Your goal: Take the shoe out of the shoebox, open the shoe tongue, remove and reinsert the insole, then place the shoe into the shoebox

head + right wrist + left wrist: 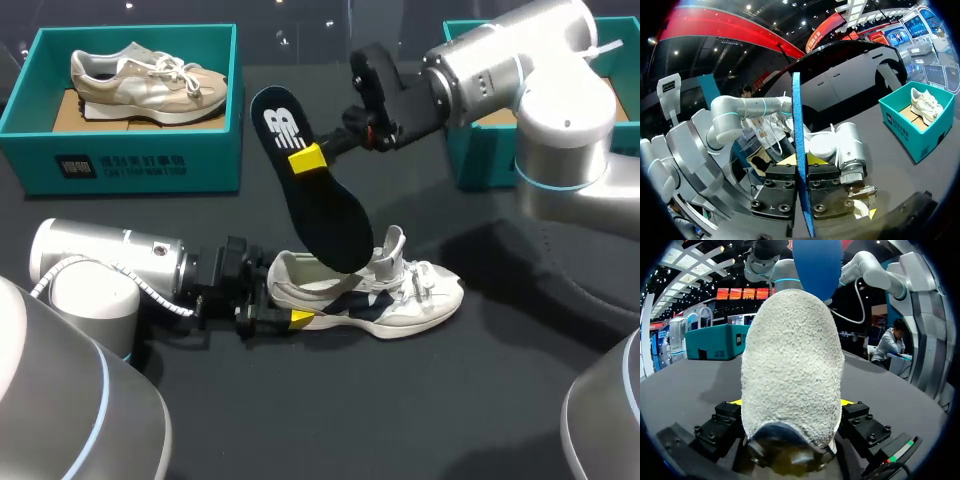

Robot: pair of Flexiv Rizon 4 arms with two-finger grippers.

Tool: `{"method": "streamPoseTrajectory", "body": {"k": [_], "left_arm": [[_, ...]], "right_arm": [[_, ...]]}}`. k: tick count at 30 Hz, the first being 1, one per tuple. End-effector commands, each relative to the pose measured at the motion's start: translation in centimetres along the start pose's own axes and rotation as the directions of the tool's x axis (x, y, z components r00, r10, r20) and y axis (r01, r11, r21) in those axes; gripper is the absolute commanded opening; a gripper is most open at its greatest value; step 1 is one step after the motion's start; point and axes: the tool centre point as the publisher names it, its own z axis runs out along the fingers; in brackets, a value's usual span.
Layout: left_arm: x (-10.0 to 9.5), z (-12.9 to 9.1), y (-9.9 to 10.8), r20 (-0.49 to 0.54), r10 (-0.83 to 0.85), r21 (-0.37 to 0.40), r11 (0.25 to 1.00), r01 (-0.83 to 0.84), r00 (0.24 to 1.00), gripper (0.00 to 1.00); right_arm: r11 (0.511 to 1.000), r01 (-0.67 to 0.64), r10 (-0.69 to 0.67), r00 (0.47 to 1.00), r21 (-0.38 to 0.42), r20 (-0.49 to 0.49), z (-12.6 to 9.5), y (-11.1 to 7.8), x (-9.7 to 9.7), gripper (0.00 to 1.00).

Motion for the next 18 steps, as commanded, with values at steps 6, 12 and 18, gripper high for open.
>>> {"method": "streamPoseTrajectory", "body": {"k": [6,12,18], "left_arm": [[0.0,0.1,0.0,0.001,0.000,0.000,1.000,0.000,1.000,0.00],[0.0,0.1,0.0,0.001,0.000,0.000,1.000,0.000,1.000,0.00],[0.0,0.1,0.0,0.001,0.000,0.000,1.000,0.000,1.000,0.00]], "right_arm": [[1.000,0.000,0.000,0.999,-0.008,0.054,-0.3,-0.5,1.4,0.00],[0.990,-0.059,0.075,0.989,-0.125,0.130,-3.9,0.6,4.5,0.00],[0.963,-0.106,0.130,0.988,-0.248,0.083,-5.7,1.4,6.5,0.00]]}}
